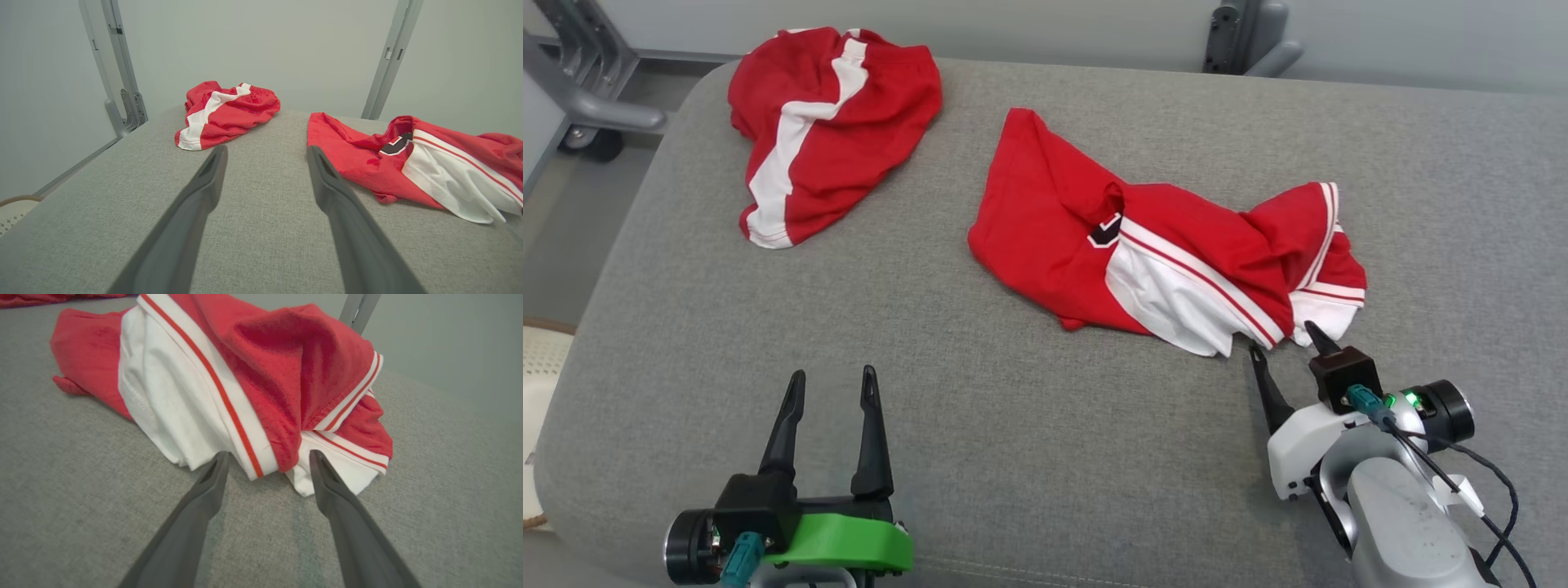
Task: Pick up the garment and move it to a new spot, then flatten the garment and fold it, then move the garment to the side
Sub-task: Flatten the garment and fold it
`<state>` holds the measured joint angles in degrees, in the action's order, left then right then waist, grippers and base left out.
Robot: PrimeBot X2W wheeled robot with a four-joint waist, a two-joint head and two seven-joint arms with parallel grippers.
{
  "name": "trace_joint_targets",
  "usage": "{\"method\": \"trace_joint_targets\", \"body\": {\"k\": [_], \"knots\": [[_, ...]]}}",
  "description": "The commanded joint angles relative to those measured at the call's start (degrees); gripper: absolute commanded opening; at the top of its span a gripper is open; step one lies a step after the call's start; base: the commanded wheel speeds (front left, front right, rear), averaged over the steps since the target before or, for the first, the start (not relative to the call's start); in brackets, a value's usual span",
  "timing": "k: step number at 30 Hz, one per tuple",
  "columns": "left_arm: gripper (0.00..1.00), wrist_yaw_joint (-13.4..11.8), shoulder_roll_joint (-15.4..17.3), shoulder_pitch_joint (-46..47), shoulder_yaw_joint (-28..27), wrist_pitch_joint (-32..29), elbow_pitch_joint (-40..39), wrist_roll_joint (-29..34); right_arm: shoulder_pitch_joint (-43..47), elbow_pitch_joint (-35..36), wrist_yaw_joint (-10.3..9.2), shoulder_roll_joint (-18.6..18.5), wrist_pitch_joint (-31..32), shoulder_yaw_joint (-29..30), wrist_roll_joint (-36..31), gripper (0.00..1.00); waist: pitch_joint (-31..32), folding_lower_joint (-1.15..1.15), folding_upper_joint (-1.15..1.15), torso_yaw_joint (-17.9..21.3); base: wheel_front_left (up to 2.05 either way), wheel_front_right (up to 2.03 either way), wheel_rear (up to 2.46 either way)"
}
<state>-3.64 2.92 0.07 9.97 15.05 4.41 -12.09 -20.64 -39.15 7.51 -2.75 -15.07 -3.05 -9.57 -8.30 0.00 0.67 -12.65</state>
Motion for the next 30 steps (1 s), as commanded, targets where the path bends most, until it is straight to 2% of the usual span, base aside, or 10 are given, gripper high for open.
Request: {"method": "trace_joint_targets", "body": {"k": [1,4,6,7,8,9,16,25,30], "knots": [[1.0,-0.61,-0.03,1.06,0.26,0.15,-0.12,-0.63,-1.34,-1.0,-0.04,-0.26,-0.21,1.22,-1.24,1.0,-2.38,0.0,-0.67,-3.72,0.0,0.0,0.0],[1.0,-0.94,-0.03,0.89,0.56,0.15,0.0,-0.84,-2.45,-2.87,-0.04,-0.25,-0.21,2.75,-3.15,1.0,-2.84,0.0,-0.67,-4.9,0.0,0.0,0.0],[1.0,-0.98,-0.04,0.68,0.64,0.15,0.01,-0.8,-3.58,-3.92,-0.04,-0.26,-0.21,3.75,-4.32,0.39,-3.15,0.0,-0.67,-5.44,0.0,0.0,0.0],[1.0,-1.0,-0.04,0.61,0.65,0.15,-0.01,-0.72,-3.74,-4.16,-0.04,-0.28,-0.21,4.14,-4.92,0.35,-3.14,0.0,-0.67,-5.51,0.0,0.0,0.0],[1.0,-1.07,-0.04,0.5,0.62,0.15,-0.01,-0.66,-3.83,-4.39,-0.04,-0.26,-0.21,4.49,-5.18,0.11,-3.11,0.0,-0.67,-5.52,0.0,0.0,0.0],[1.0,-1.04,-0.04,0.38,0.54,0.15,0.0,-0.56,-4.03,-4.36,-0.04,-0.27,-0.21,4.91,-5.09,0.0,-3.05,0.0,-0.67,-5.44,0.0,0.0,0.0],[1.0,-0.62,-0.03,-0.43,0.3,0.15,0.41,0.08,-3.53,0.74,-0.05,-0.22,-0.21,3.75,-2.22,0.0,-2.04,0.0,-0.67,-3.84,0.0,0.0,0.0],[1.0,-0.33,-0.03,-1.05,0.19,0.15,0.66,0.49,-1.72,16.63,-0.05,-0.26,-0.21,-4.19,6.16,0.0,-0.59,0.0,-0.67,-0.4,0.0,0.0,0.0],[1.0,-0.17,-0.02,-0.32,0.47,0.15,0.52,0.5,-7.62,16.34,-0.05,-0.56,-0.22,-6.92,5.25,0.0,-1.2,0.0,-0.67,0.36,0.0,0.0,0.0]]}}
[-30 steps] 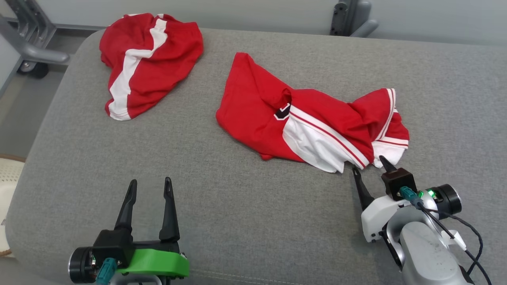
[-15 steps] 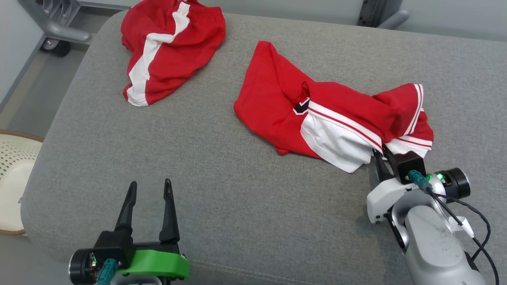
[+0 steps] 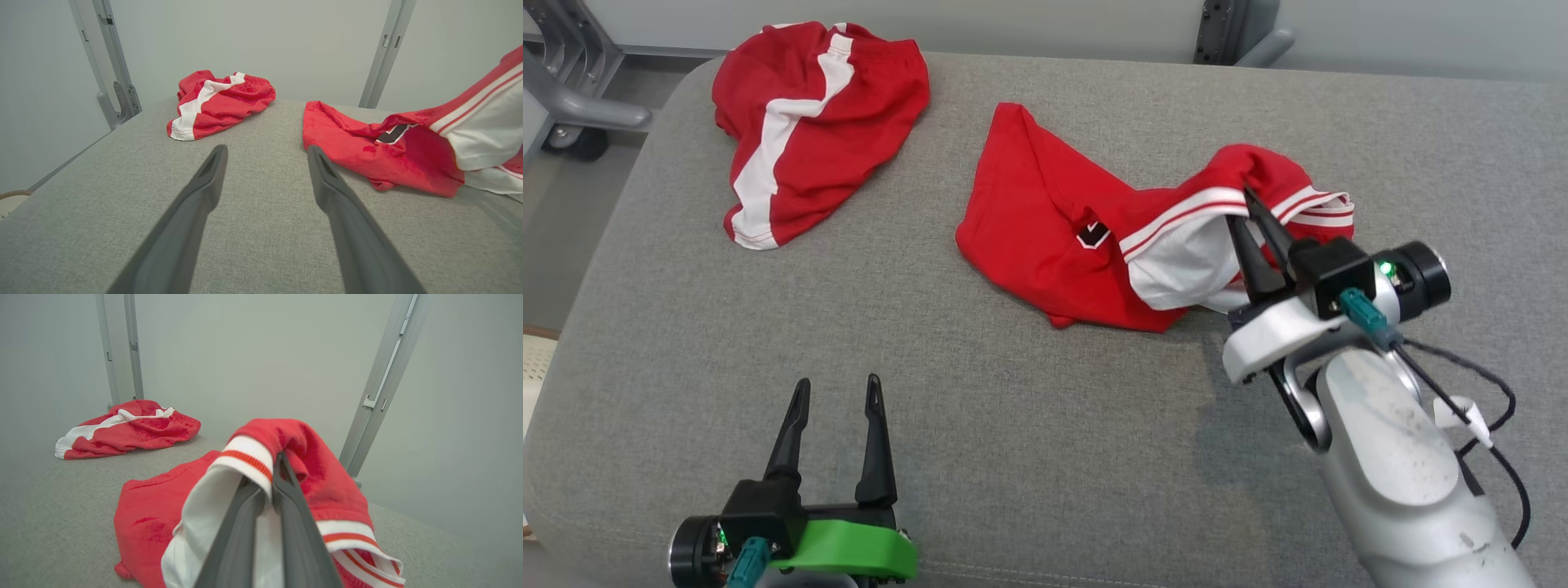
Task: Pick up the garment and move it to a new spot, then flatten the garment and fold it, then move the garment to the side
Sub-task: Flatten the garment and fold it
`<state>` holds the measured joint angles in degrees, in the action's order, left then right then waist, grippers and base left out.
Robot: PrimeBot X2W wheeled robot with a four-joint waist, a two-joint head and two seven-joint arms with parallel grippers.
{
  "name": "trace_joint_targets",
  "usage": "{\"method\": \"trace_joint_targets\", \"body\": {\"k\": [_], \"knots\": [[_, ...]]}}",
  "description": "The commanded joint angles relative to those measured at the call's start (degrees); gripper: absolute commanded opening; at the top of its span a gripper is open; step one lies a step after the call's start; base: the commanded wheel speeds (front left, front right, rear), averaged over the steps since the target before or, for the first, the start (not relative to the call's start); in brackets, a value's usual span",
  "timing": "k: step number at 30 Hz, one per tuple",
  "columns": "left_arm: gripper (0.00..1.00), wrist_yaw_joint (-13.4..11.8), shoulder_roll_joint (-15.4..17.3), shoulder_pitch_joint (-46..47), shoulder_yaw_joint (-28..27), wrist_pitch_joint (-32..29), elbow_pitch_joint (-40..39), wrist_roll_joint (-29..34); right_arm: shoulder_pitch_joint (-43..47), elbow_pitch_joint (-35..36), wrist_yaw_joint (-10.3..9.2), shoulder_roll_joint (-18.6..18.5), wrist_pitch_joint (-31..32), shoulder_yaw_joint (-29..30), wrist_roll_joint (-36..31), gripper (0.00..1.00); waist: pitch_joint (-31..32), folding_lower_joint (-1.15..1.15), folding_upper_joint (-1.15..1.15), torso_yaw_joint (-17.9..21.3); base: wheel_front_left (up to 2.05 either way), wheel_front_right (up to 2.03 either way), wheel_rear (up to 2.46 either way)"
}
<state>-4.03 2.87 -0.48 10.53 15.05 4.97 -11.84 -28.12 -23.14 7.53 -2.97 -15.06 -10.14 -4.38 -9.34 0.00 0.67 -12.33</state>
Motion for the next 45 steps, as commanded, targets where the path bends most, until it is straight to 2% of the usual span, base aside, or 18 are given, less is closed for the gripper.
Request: {"method": "trace_joint_targets", "body": {"k": [1,4,11,20,25,28,29,30,31,32,39,45], "knots": [[1.0,0.26,0.02,0.54,0.03,0.15,-0.07,0.19,-1.74,-0.55,-0.08,-0.69,-0.22,0.04,-0.34,0.0,-0.4,0.0,-0.67,-0.04,0.0,0.0,0.0],[1.0,0.45,0.03,1.22,0.47,0.15,-0.21,0.11,-7.07,-4.14,-0.08,-2.37,-0.22,0.04,-1.49,0.0,-1.13,0.0,-0.67,-0.72,0.0,0.0,0.0],[1.0,0.31,0.03,2.43,1.67,0.16,-0.09,-0.41,-19.4,-17.85,-0.08,-8.88,-0.23,1.59,-4.25,0.0,-3.12,0.0,-0.67,-4.04,0.0,0.0,0.0],[1.0,0.11,0.03,3.61,2.57,0.15,-0.81,-0.77,-31.19,-32.25,-0.09,-16.57,0.71,11.66,-9.9,0.0,-6.24,0.0,-0.67,-7.15,0.0,0.0,0.0],[1.0,-0.14,0.03,4.06,3.18,0.15,-1.17,-0.93,-34.05,-34.81,-0.09,-20.02,2.28,18.53,-14.87,0.0,-7.88,0.0,-0.67,-7.7,0.0,0.0,0.0],[1.0,-0.19,0.03,4.37,3.46,0.15,-1.31,-1.06,-34.61,-34.15,-0.09,-20.52,2.48,23.28,-18.13,0.0,-8.67,0.0,-0.67,-7.64,0.0,0.0,0.0],[1.0,-0.26,0.03,4.4,3.59,0.15,-1.24,-1.12,-34.52,-33.98,-0.09,-20.38,2.48,24.5,-19.35,0.45,-8.86,0.0,-0.67,-7.56,0.0,0.0,0.0],[1.0,-0.26,0.03,4.4,3.59,0.15,-1.24,-1.12,-34.52,-33.98,-0.09,-20.38,2.48,24.5,-19.35,0.45,-8.86,0.0,-0.67,-7.56,0.0,0.0,0.0],[1.0,-0.38,0.03,4.51,3.62,0.15,-1.25,-1.16,-34.55,-33.87,-0.09,-20.24,2.6,25.8,-20.28,0.84,-9.07,0.0,-0.67,-7.43,0.0,0.0,0.0],[1.0,-0.43,0.03,4.64,3.7,0.15,-1.21,-1.21,-34.52,-33.8,-0.09,-20.09,2.55,26.94,-21.03,1.0,-9.22,0.0,-0.67,-7.28,0.0,0.0,0.0],[1.0,-0.36,0.03,5.04,3.51,0.15,-0.91,-0.64,-33.05,-34.72,-0.09,-17.82,1.18,31.76,-25.15,1.0,-9.07,0.0,-0.67,-5.21,0.0,0.0,0.0],[1.0,-0.31,0.04,4.8,3.0,0.15,-0.99,-0.08,-32.12,-36.29,-0.09,-14.19,-0.16,30.94,-21.95,1.0,-7.71,0.0,-0.67,-2.49,0.0,0.0,0.0]]}}
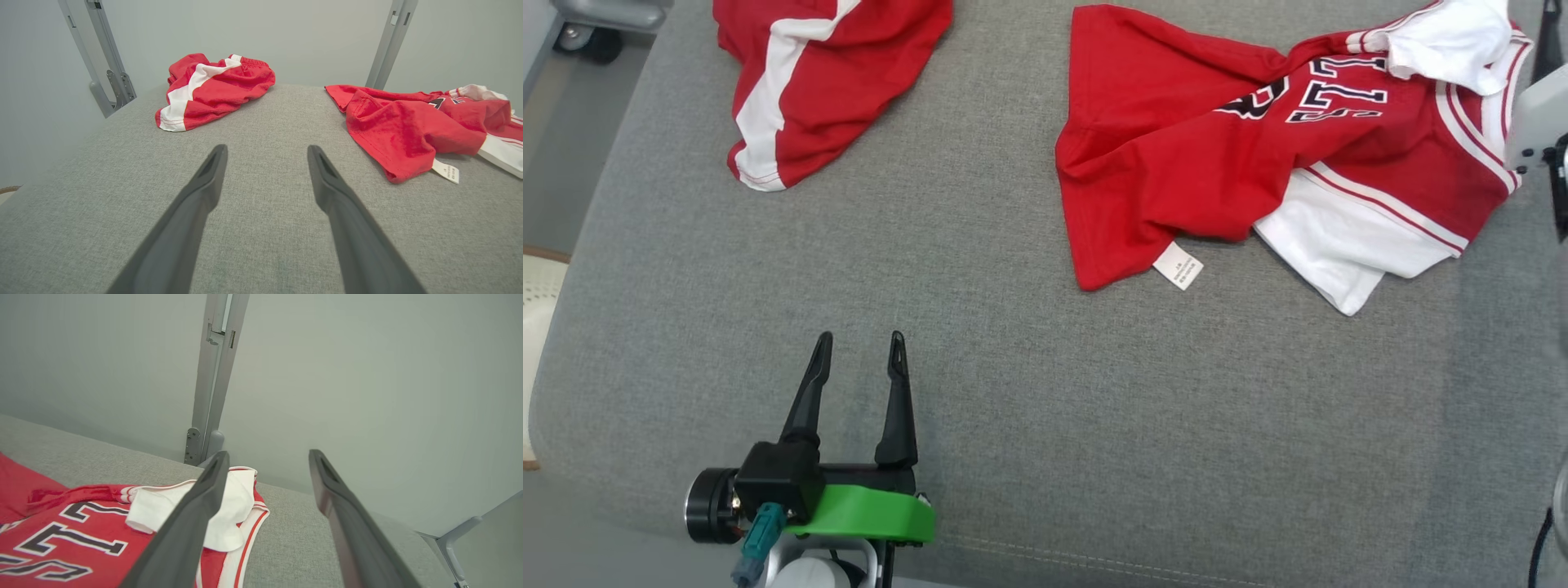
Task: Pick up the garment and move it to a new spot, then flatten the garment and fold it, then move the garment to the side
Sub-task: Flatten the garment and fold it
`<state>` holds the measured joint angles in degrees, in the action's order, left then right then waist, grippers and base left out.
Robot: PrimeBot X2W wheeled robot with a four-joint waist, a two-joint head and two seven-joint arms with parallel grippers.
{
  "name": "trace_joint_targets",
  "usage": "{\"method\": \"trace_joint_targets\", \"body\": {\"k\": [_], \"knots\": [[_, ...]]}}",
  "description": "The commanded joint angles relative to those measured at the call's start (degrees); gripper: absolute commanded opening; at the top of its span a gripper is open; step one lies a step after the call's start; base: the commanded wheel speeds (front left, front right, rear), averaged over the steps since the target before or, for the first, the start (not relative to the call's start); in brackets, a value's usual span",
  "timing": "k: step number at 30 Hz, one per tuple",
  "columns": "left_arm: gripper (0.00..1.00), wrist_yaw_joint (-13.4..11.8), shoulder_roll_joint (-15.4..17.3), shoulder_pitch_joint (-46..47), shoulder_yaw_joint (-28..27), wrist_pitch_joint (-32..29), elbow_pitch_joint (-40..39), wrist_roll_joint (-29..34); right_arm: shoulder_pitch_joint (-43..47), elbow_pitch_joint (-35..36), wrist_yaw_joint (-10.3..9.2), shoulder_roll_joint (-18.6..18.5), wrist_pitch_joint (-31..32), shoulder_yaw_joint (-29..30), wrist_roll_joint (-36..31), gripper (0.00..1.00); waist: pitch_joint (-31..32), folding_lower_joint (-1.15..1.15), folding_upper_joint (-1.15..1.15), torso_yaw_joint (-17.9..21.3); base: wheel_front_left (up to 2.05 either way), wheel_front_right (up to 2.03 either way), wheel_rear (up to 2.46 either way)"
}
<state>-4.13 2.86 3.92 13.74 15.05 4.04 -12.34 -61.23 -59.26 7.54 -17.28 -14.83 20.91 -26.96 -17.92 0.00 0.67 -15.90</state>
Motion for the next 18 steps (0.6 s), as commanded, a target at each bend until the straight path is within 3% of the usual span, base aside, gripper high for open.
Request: {"method": "trace_joint_targets", "body": {"k": [1,12,18], "knots": [[1.0,-0.27,0.05,0.22,-0.39,0.15,-0.03,0.44,1.38,0.19,-0.1,0.96,-0.42,-0.78,1.78,1.0,1.24,0.0,-0.67,1.64,0.0,0.0,0.0],[1.0,-0.28,0.06,-1.91,-1.65,0.15,-0.27,0.49,19.91,10.74,-0.09,7.69,-0.43,-8.92,25.47,1.0,5.99,0.0,-0.67,6.14,0.0,0.0,0.0],[1.0,-0.24,0.06,-2.43,-1.91,0.15,-0.48,0.36,28.12,11.39,-0.09,9.14,-0.3,-13.7,34.1,1.0,6.75,0.0,-0.67,6.86,0.0,0.0,0.0]]}}
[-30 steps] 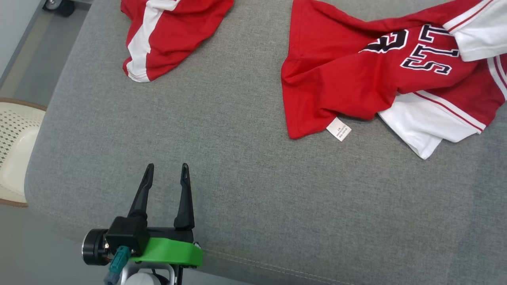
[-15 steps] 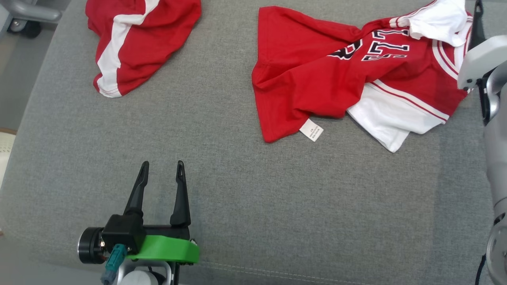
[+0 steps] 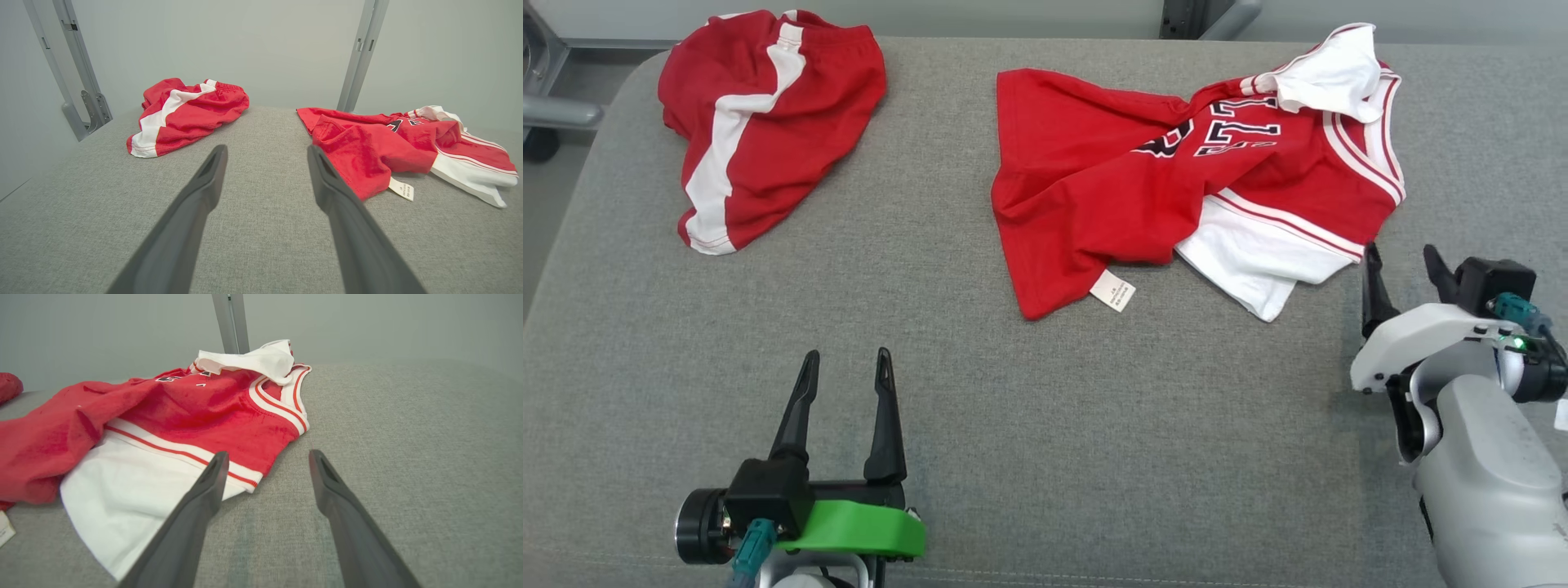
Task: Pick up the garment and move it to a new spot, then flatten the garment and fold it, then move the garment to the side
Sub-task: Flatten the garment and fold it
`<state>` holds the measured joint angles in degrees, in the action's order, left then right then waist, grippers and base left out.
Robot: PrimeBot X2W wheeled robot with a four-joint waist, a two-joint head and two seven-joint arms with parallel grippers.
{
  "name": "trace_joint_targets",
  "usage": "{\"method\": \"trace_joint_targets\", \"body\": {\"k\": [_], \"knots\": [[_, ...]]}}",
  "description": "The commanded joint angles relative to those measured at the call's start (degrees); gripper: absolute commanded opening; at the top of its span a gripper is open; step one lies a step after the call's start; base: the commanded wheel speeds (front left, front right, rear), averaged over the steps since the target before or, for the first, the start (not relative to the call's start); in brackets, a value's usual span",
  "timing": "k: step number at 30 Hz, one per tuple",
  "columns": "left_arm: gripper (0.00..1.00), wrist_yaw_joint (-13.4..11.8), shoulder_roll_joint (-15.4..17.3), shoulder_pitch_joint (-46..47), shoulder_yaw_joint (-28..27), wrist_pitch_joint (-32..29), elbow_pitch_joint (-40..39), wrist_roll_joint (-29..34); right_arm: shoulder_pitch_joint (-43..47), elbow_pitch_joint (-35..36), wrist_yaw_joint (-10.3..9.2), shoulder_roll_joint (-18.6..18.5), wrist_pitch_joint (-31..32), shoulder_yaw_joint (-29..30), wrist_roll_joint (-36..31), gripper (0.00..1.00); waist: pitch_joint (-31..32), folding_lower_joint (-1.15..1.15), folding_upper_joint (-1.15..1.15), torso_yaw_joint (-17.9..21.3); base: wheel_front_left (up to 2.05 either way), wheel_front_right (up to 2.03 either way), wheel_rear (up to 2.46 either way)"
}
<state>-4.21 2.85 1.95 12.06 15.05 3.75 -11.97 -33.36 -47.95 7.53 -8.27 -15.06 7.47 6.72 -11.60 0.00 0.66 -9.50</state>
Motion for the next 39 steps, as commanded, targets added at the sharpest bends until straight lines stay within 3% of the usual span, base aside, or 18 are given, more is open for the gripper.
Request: {"method": "trace_joint_targets", "body": {"k": [1,7,23,24,26,30,39], "knots": [[1.0,-0.14,0.07,-0.51,-0.26,0.15,-0.23,-0.05,0.83,-0.16,-0.08,0.36,0.3,-0.99,1.57,1.0,0.45,0.0,-0.66,0.52,0.0,0.0,0.0],[1.0,0.02,0.07,-0.22,0.26,0.15,0.0,-0.48,0.3,-3.39,-0.08,1.45,4.15,-4.7,5.63,1.0,0.36,0.0,-0.66,-0.86,0.0,0.0,0.0],[1.0,-0.38,0.07,-0.93,0.7,0.15,0.21,-0.83,-3.63,-11.91,-0.07,2.78,8.93,-5.54,10.92,1.0,0.62,0.0,-0.66,-4.65,0.0,0.0,0.0],[1.0,-0.44,0.06,-1.01,0.69,0.15,0.21,-0.79,-3.85,-12.57,-0.07,2.66,8.99,-5.78,10.7,0.94,0.7,0.0,-0.66,-4.65,0.0,0.0,0.0],[1.0,-0.5,0.06,-1.09,0.71,0.15,0.26,-0.73,-4.41,-13.59,-0.07,2.54,8.82,-6.26,10.32,0.45,0.86,0.0,-0.66,-4.61,0.0,0.0,0.0],[1.0,-0.48,0.07,-1.2,0.74,0.15,0.28,-0.66,-5.76,-14.94,-0.07,1.96,7.41,-7.19,9.64,0.0,1.25,0.0,-0.66,-4.25,0.0,0.0,0.0],[1.0,-0.41,0.07,-1.9,0.27,0.15,0.29,-0.4,-5.99,-13.87,-0.08,1.37,5.31,-10.7,11.7,0.0,2.5,0.0,-0.66,-1.51,0.0,0.0,0.0]]}}
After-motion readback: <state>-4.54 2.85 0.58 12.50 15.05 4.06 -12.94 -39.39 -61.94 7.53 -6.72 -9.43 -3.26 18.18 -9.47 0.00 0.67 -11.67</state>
